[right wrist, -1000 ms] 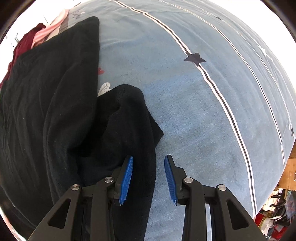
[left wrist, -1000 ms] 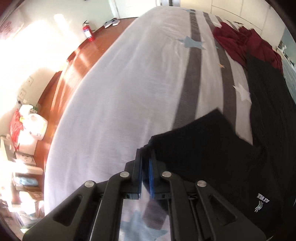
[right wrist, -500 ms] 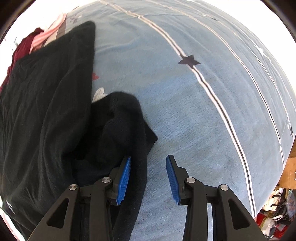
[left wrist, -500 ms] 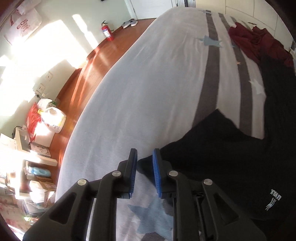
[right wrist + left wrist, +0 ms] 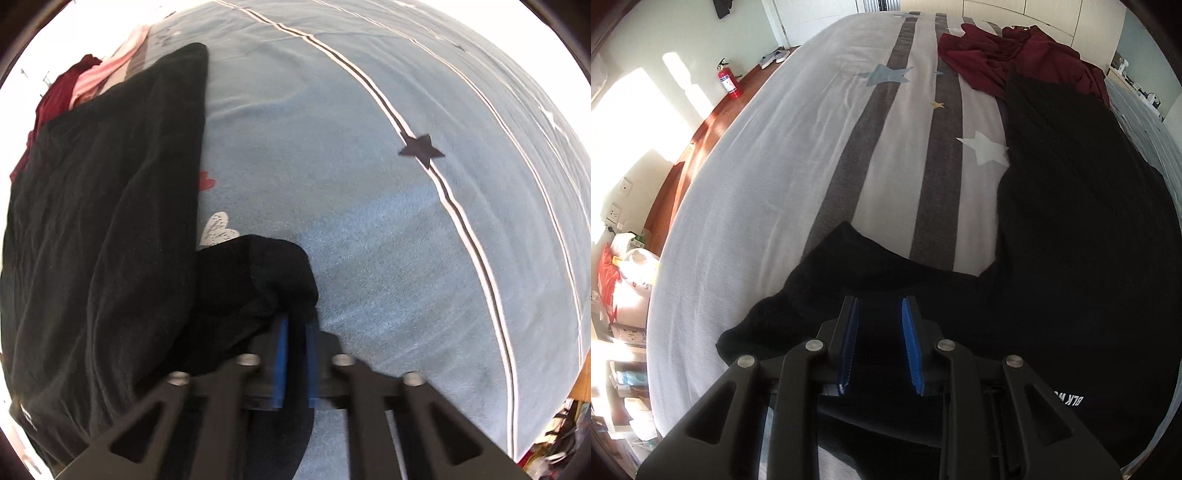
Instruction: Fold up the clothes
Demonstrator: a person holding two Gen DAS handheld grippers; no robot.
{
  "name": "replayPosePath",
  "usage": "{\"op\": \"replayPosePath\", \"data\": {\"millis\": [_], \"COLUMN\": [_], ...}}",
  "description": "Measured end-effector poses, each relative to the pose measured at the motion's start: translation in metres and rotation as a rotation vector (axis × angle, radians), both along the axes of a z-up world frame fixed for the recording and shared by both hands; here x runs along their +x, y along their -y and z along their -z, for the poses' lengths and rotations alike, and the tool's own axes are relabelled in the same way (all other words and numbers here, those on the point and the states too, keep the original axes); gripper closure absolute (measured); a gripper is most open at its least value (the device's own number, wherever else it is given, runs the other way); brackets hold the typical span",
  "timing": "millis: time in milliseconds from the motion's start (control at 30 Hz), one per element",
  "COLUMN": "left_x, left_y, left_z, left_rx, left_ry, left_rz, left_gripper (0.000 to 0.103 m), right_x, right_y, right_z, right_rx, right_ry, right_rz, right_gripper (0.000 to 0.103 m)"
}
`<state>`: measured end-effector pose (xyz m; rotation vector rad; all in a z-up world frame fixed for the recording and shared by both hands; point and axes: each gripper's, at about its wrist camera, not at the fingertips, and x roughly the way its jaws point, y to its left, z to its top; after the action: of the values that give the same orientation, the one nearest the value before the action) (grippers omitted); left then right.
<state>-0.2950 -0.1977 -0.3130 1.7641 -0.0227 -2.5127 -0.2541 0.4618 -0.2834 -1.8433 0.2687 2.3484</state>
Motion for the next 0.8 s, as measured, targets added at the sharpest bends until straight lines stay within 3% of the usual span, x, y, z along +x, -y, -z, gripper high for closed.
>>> {"op": "replayPosePath", "data": {"millis": [267, 367, 433, 500, 600, 733, 800], "left_x": [0.004, 0.002, -0.001, -0.006, -0.014, -0.038, -0.057], "left_y": [-0.009, -0.01, -0.012, -0.015, -0.021, -0.034, -0.047], "left_z": [-0.003, 0.0, 0.001, 0.002, -0.001, -0.001, 0.001], "left_rx": [0.005, 0.0, -0.003, -0.005, 0.015, 0.081, 0.108], "left_ry": [0.02, 0.029, 0.032, 0.026, 0.008, -0.023, -0.039], "left_rz": [-0.012, -0.01, -0.012, -0.009, 0.017, 0.041, 0.065], "left_gripper": [0.081, 0.081, 0.081, 0.081, 0.081, 0.068, 0.062], "right_x": [0.066, 0.082, 0.073, 0.074, 0.058, 0.014, -0.006], "right_y": [-0.073, -0.096, -0.105, -0.116, -0.115, -0.087, -0.062], "right_z": [-0.069, -0.058, -0.04, -0.035, -0.063, -0.091, -0.1], "right_rx": [-0.023, -0.05, 0.027, 0.085, 0.072, 0.012, -0.004], "right_ry": [-0.044, 0.031, 0.133, 0.151, 0.016, -0.128, -0.149], "right_rz": [0.173, 0.189, 0.204, 0.252, 0.265, 0.148, 0.074], "right_gripper": [0.1, 0.099, 0.098, 0.095, 0.092, 0.062, 0.062]}}
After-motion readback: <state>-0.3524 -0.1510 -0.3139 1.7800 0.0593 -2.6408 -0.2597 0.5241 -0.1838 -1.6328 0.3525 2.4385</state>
